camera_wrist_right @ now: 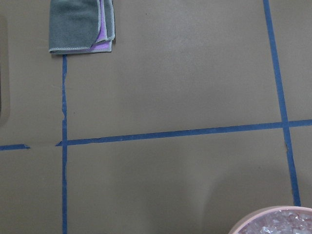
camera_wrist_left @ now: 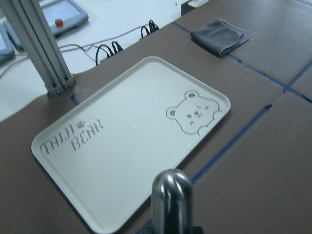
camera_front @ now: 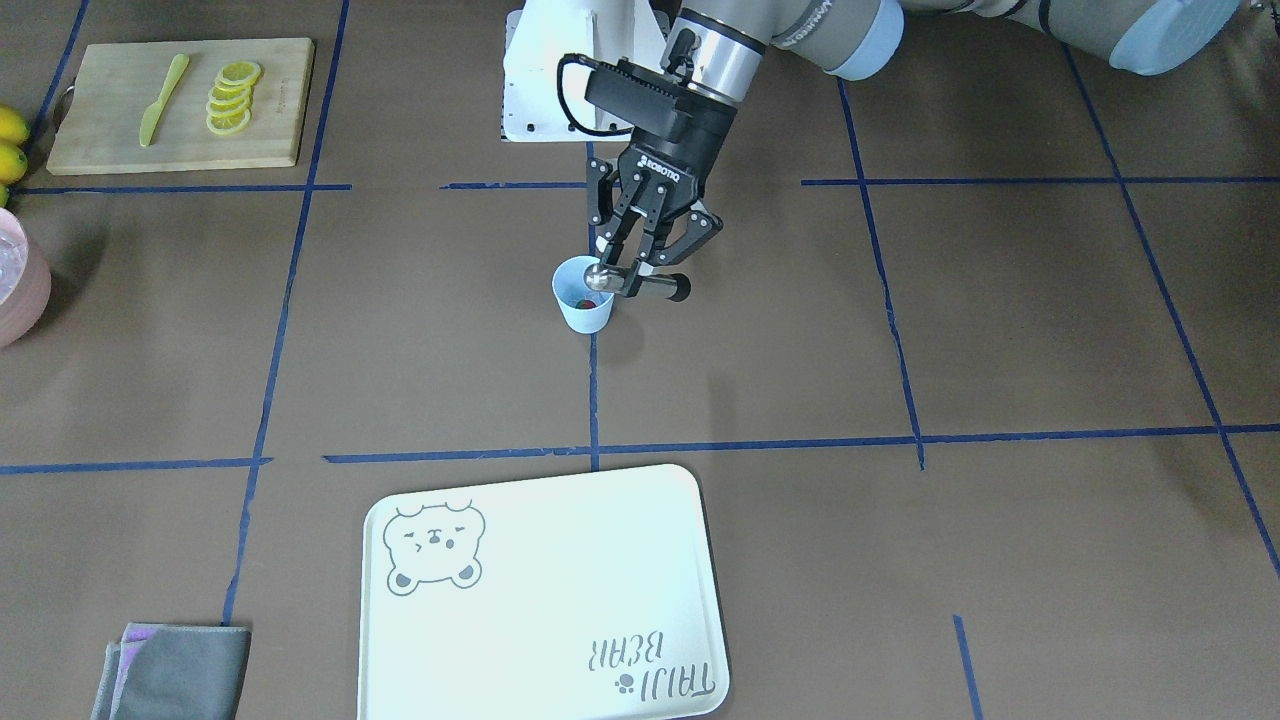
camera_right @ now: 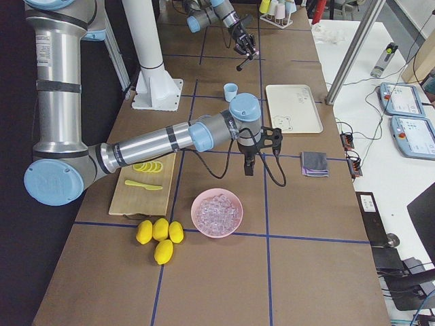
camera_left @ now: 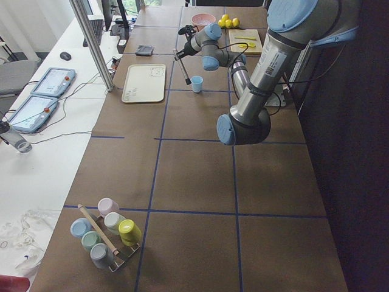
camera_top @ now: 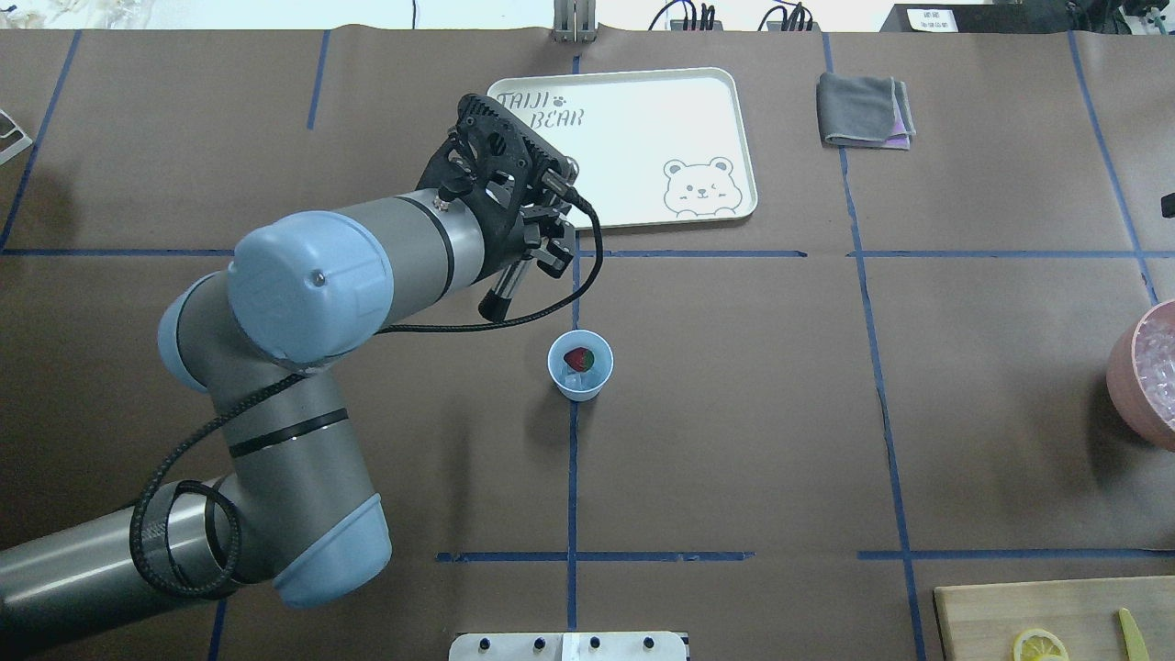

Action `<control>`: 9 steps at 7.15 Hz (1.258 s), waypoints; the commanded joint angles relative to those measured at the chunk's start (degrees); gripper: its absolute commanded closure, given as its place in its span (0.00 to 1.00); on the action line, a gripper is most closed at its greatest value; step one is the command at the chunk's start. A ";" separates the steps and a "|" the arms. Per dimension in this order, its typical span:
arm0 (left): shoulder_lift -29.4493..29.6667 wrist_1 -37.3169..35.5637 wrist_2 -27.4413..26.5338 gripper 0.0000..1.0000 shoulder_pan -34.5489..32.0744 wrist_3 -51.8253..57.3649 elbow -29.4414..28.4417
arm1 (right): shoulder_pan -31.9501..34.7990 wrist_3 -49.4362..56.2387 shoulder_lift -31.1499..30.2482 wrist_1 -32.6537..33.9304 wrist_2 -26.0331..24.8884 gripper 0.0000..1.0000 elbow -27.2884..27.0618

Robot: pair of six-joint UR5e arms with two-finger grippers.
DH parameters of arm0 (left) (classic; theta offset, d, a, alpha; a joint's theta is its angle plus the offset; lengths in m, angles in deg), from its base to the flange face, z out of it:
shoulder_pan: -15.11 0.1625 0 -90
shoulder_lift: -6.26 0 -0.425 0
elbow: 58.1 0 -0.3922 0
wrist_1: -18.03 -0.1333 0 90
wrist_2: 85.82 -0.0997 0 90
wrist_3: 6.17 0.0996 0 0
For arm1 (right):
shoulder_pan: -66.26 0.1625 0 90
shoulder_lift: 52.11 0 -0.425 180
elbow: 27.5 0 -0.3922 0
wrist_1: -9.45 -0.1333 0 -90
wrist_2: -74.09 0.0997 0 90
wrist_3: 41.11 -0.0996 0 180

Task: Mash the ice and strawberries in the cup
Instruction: 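Carry the metal pestle over the light-blue cup with the left gripper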

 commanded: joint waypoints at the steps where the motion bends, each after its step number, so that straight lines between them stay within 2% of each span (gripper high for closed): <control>1: -1.12 13.95 -3.17 1.00 3.09 0.20 -3.17 | -0.04 -0.02 0.45 -0.08 -0.13 0.00 0.10; 4: -0.87 29.16 -5.11 1.00 5.38 0.46 -11.78 | -0.13 -0.45 0.98 -0.08 -0.22 0.00 0.10; 9: -1.39 31.58 -5.20 1.00 6.96 0.46 -10.84 | -0.13 -0.72 0.72 -0.08 -0.13 0.00 -0.25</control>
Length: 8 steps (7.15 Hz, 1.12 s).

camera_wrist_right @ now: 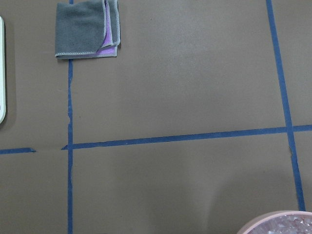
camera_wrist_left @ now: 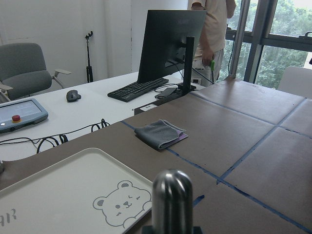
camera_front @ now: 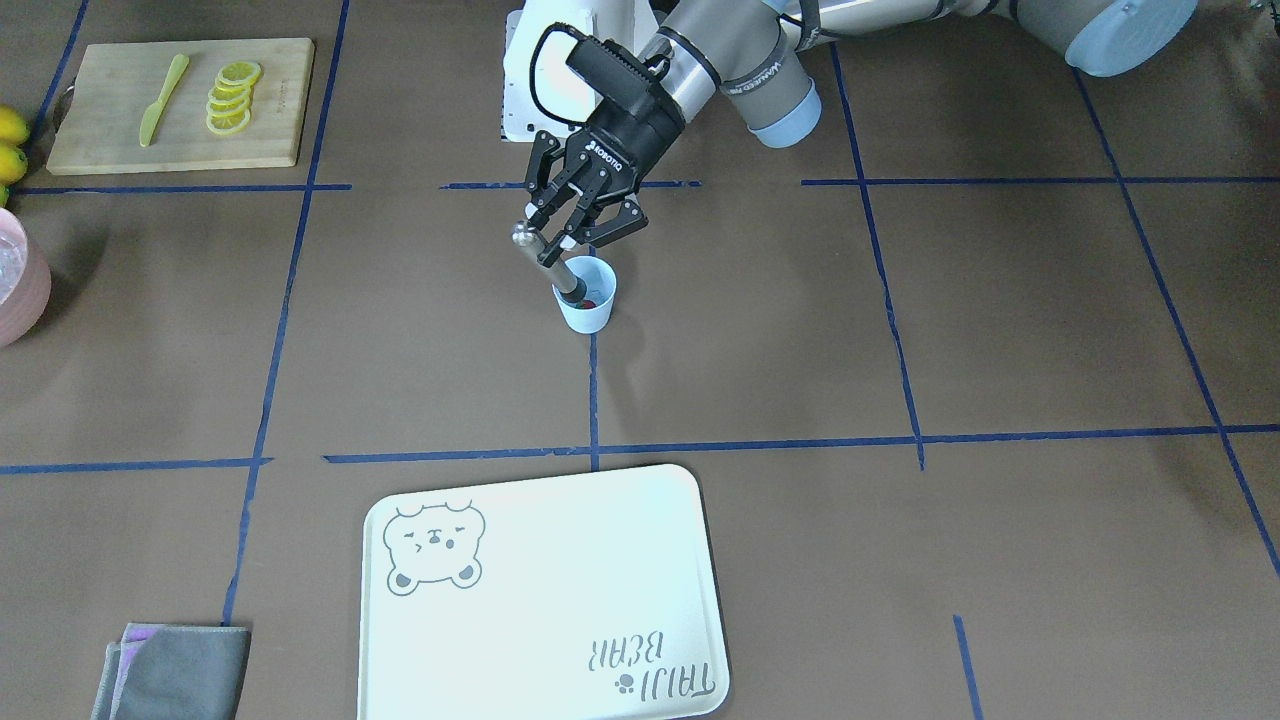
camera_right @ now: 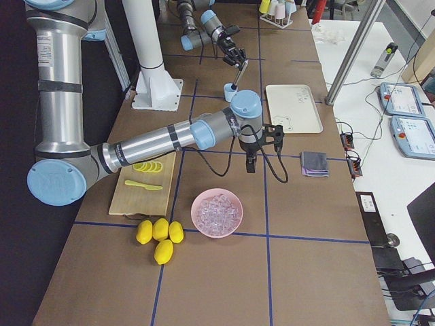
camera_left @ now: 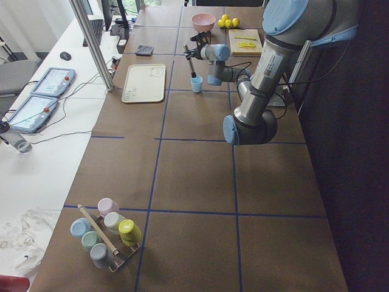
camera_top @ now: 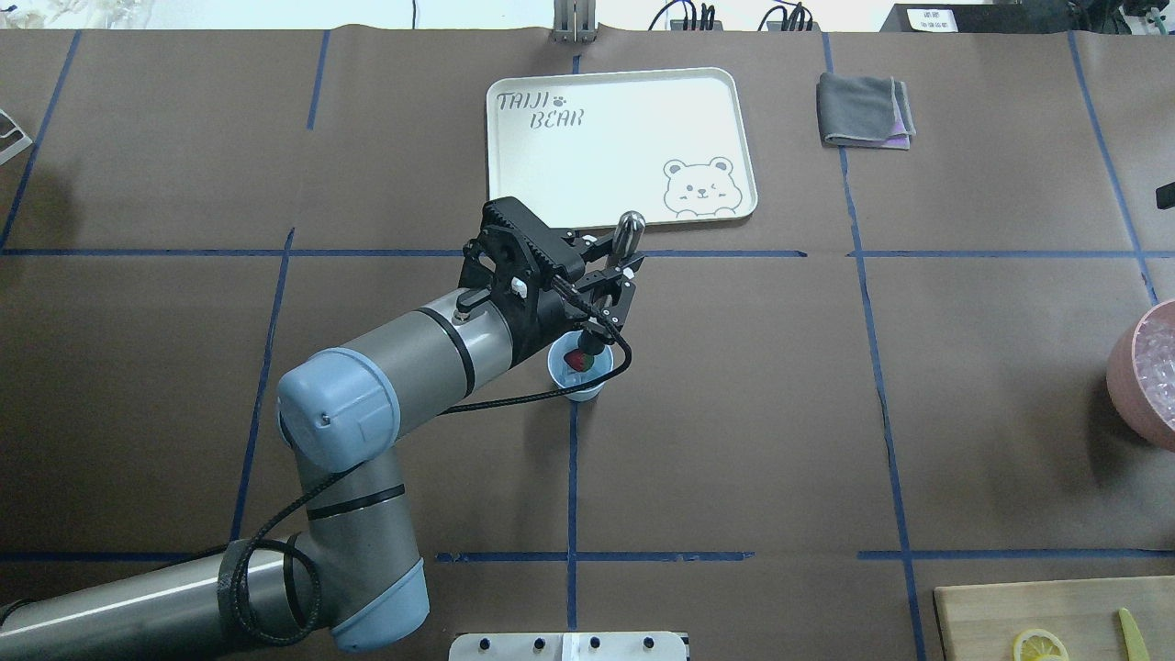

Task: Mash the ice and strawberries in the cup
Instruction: 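Press the pestle down into the cup with the left gripper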

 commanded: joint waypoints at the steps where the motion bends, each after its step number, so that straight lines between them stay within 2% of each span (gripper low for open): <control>1: -0.69 0.48 -0.01 1.00 0.84 0.00 0.10 | 0.00 -0.07 -0.09 0.00 0.09 0.00 -0.07; 8: -3.07 0.48 -0.62 1.00 3.04 0.18 -0.43 | 0.00 -0.07 -0.18 0.00 0.18 0.00 -0.07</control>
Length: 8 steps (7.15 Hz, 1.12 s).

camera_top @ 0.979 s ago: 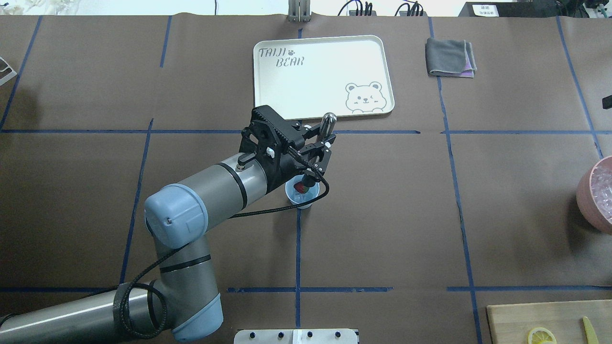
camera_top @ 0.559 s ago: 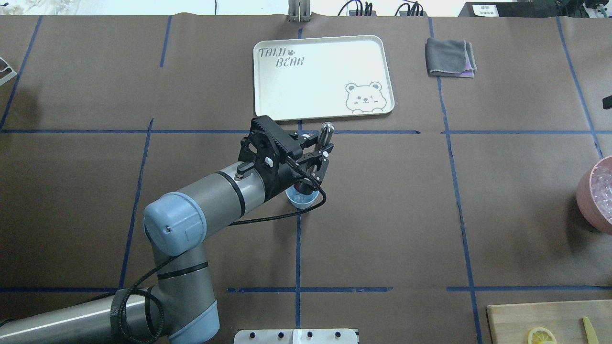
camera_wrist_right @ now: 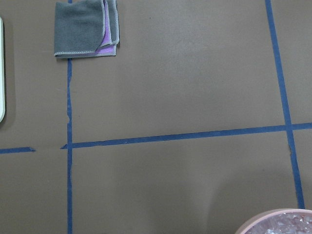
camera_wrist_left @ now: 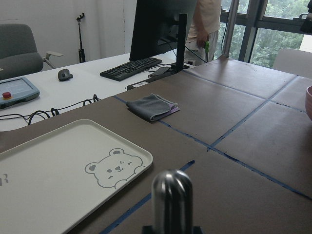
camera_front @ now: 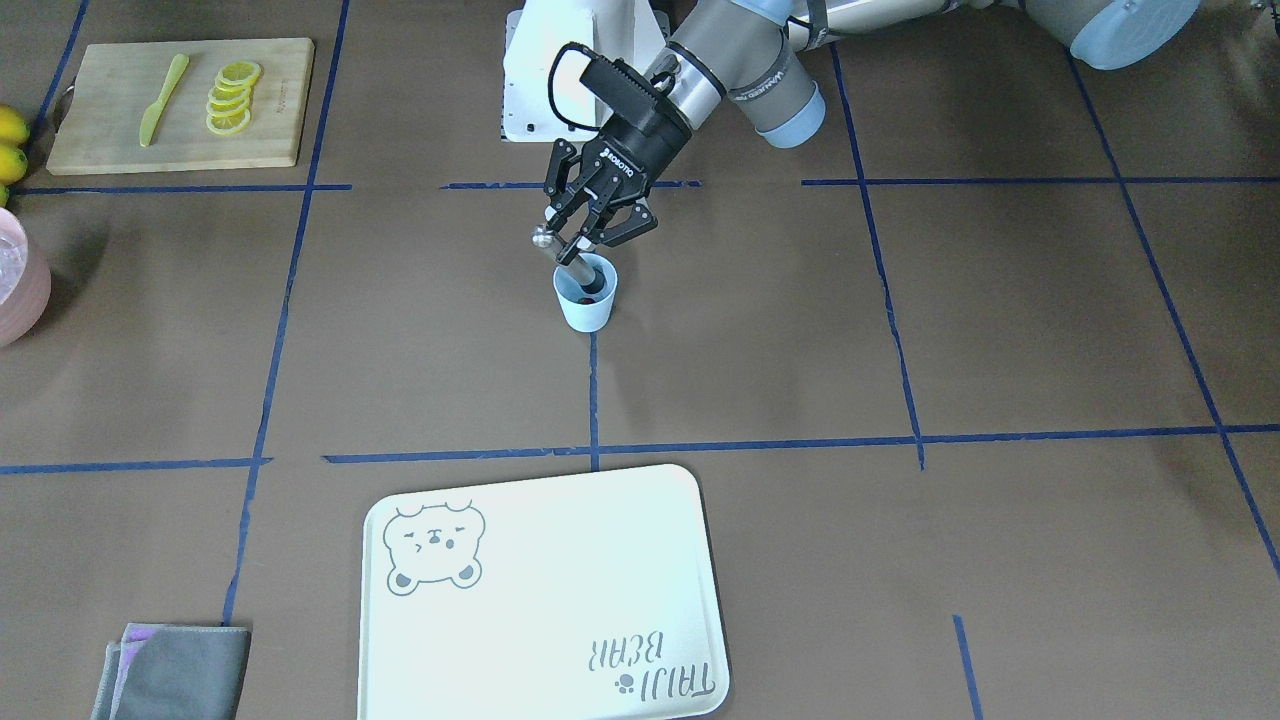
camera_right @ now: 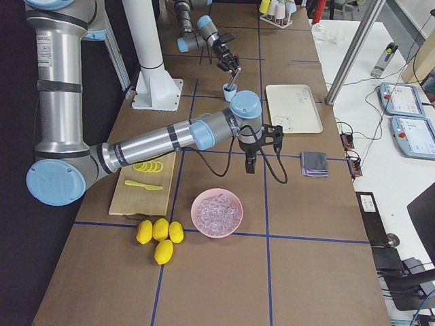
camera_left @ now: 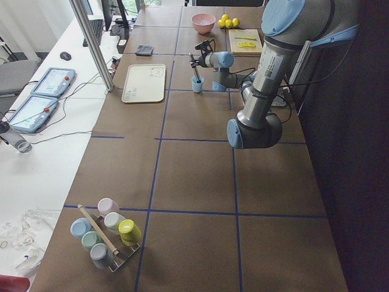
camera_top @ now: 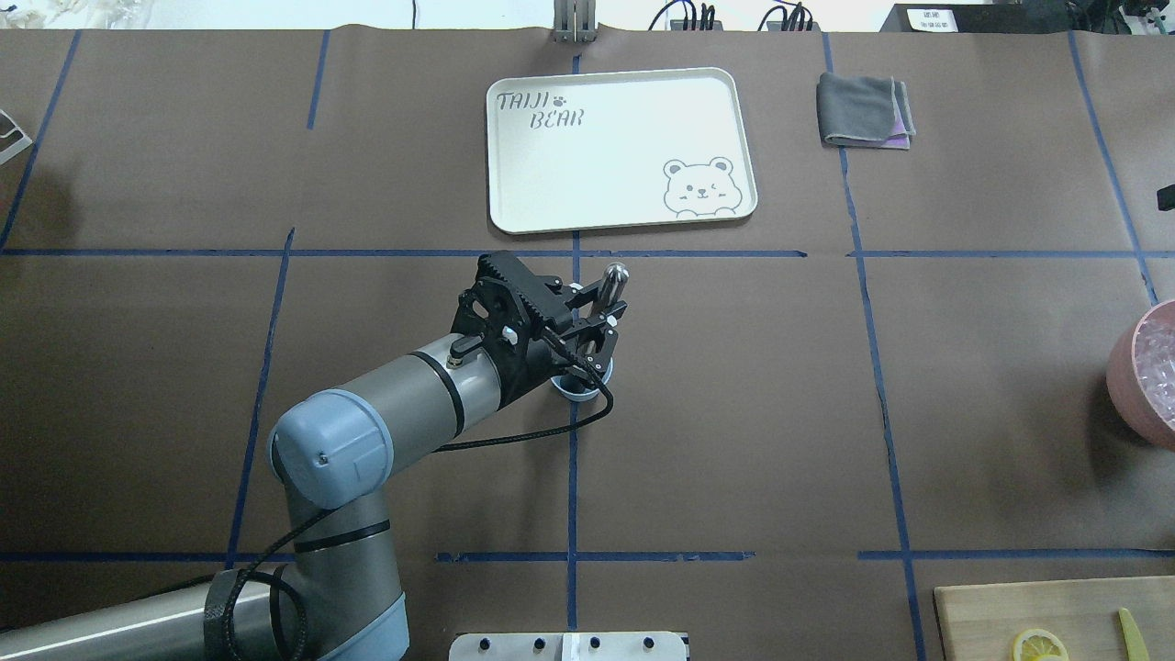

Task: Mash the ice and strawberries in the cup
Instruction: 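Press the pestle down into the cup with the left gripper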

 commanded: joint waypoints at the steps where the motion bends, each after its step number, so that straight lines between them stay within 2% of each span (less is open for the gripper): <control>1: -0.12 0.00 -0.22 1.00 0.37 0.03 0.02 | -0.01 0.00 0.00 0.00 0.06 0.00 -0.05; 3: -0.03 0.00 -0.22 1.00 0.46 0.03 -0.06 | -0.01 0.00 0.00 0.00 0.06 0.00 -0.05; 5: 1.19 -0.52 -0.22 1.00 -0.24 -0.06 4.74 | -0.01 0.00 0.00 0.00 0.06 0.00 0.04; 7: 1.55 -1.92 0.22 1.00 -4.62 -0.32 8.26 | -0.01 0.00 0.00 0.00 0.06 0.00 0.12; 8: 1.64 -12.37 0.31 1.00 -5.86 -0.93 11.94 | -0.01 0.00 0.00 0.00 -0.02 0.00 0.13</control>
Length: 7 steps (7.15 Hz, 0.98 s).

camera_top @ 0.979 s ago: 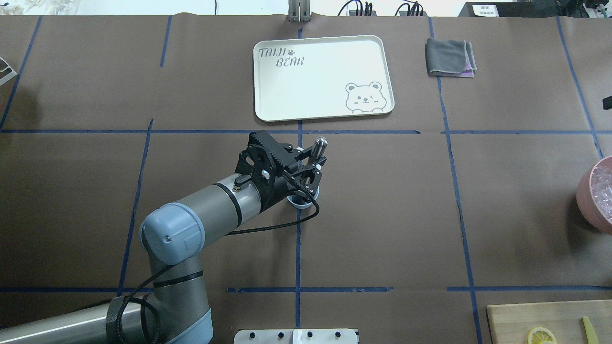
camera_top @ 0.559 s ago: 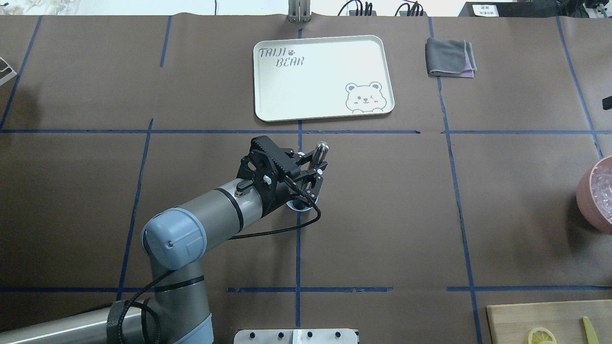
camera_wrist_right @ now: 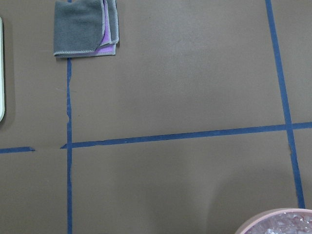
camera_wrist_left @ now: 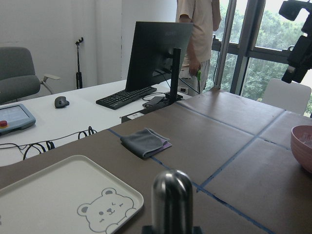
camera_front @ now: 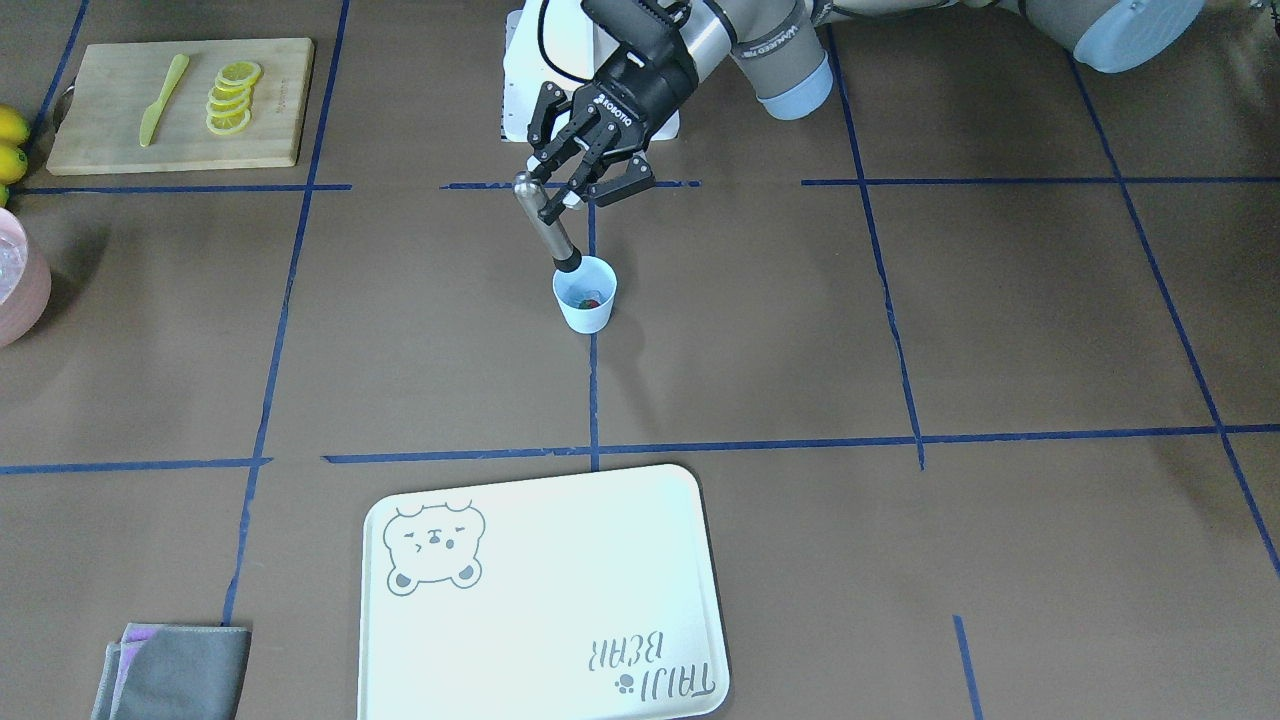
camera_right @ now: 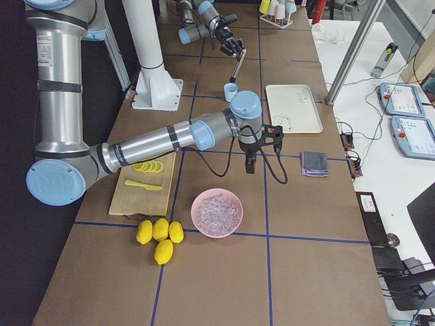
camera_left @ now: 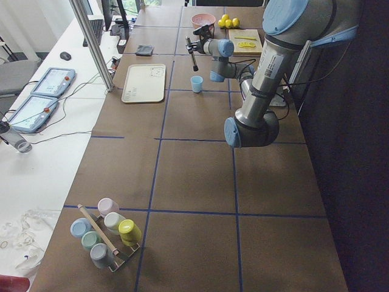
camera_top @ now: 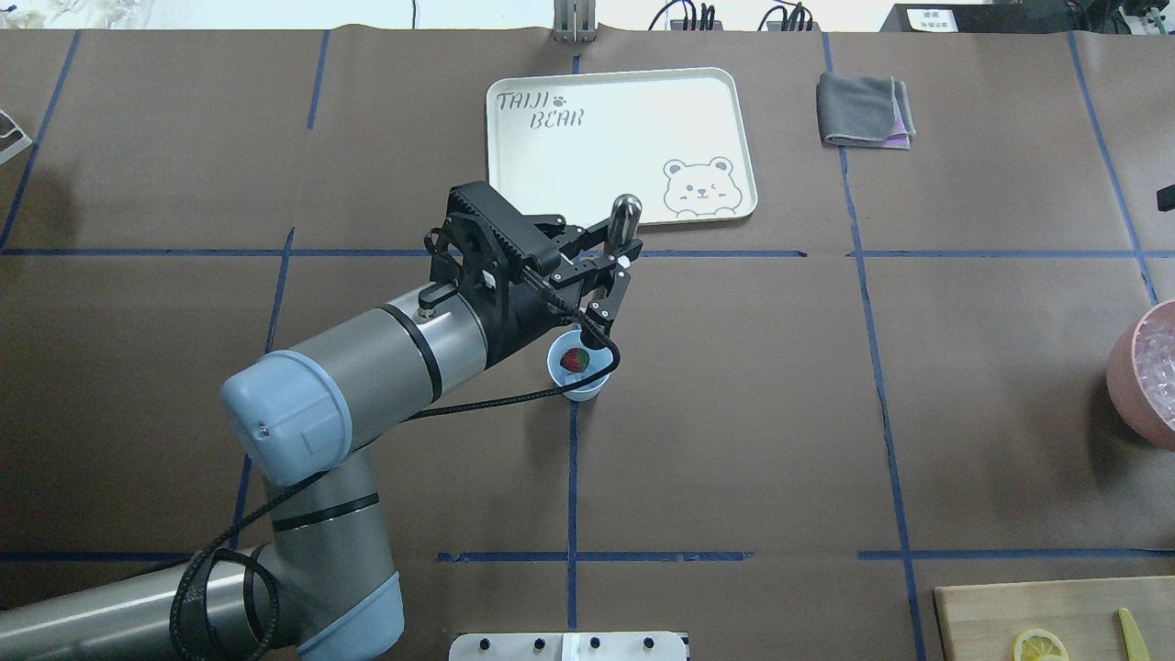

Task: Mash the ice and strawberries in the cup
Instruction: 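Lift the pestle out of the cup and draw the left arm back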

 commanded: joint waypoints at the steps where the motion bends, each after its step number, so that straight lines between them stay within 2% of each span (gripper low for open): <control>1: -0.14 -22.27 0.27 1.00 -3.70 -0.66 7.65 | -0.02 0.00 -0.17 0.00 0.02 0.00 -0.06; 2: -0.67 -27.54 0.35 1.00 -5.89 -4.84 8.39 | -0.02 0.00 -0.35 -0.09 0.02 0.00 0.03; 3: -3.20 -30.47 2.88 1.00 -7.05 -12.71 8.31 | -0.02 0.00 -0.44 -0.09 0.02 0.00 0.03; 4: -6.09 -33.63 10.21 1.00 -10.36 -16.44 8.48 | -0.02 0.09 -0.44 -0.09 0.02 0.00 0.20; 5: -9.60 -36.36 22.99 1.00 -16.14 -18.40 8.31 | -0.02 0.17 -0.44 -0.09 -0.07 0.00 0.38; 6: -13.47 -37.08 32.25 1.00 -22.46 -18.33 8.31 | -0.02 0.17 -0.53 -0.09 0.02 0.00 0.30; 7: -19.77 -37.17 39.74 1.00 -26.36 -18.33 7.70 | -0.02 0.35 -0.53 0.00 -0.07 0.00 0.56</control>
